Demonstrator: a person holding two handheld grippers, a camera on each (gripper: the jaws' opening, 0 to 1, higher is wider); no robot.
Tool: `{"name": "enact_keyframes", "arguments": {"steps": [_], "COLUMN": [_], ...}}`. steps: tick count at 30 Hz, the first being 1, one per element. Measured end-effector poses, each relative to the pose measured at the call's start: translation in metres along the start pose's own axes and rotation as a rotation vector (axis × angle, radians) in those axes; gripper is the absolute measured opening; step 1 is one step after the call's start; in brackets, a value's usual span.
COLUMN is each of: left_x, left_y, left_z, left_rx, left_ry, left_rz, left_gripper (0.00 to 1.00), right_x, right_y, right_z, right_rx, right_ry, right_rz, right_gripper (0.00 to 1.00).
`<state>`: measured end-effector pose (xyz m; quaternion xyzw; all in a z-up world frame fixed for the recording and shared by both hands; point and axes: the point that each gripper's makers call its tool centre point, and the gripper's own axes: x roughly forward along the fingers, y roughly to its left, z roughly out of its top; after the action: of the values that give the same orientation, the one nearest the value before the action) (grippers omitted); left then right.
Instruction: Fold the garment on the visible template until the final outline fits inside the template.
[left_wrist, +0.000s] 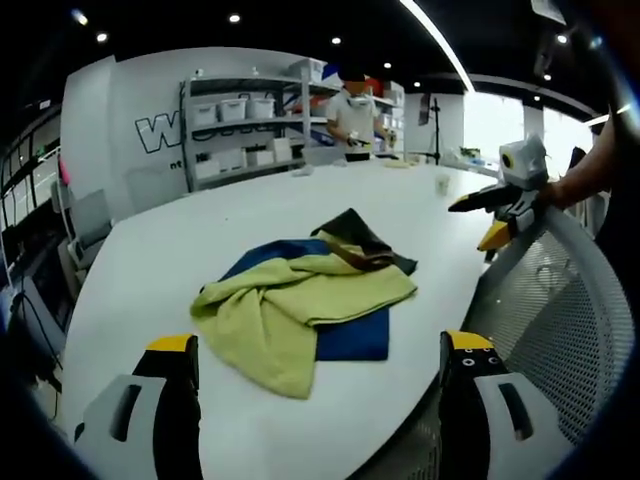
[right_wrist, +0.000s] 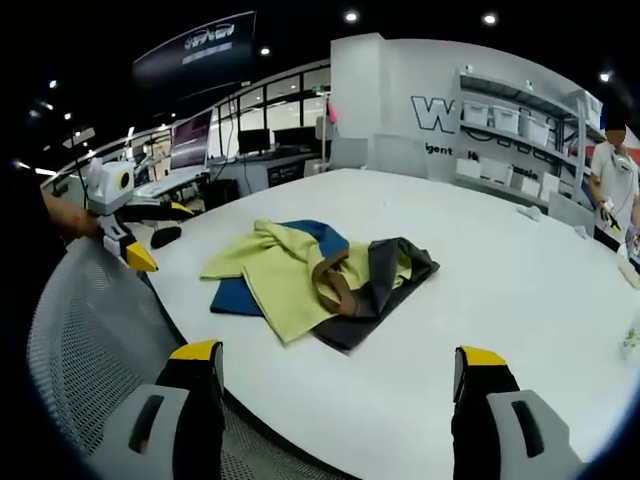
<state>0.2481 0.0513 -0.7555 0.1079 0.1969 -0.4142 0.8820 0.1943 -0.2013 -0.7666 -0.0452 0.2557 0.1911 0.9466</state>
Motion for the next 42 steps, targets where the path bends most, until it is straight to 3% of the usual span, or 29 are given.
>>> {"name": "enact_keyframes", "arguments": {"steps": [42], "left_x": [0.0], "left_y": [0.0025], "left_z": [0.0012], "left_rx": [-0.006], "left_ry": [-0.01], "left_rz": [0.008], "left_gripper": [0.96], "right_x": [0.0002], "right_y": [-0.0014], "right_z": [-0.0009], "right_rx": [-0.002], "right_ry": [0.005], "right_rz": [-0.005], "right_gripper": [0.95]}}
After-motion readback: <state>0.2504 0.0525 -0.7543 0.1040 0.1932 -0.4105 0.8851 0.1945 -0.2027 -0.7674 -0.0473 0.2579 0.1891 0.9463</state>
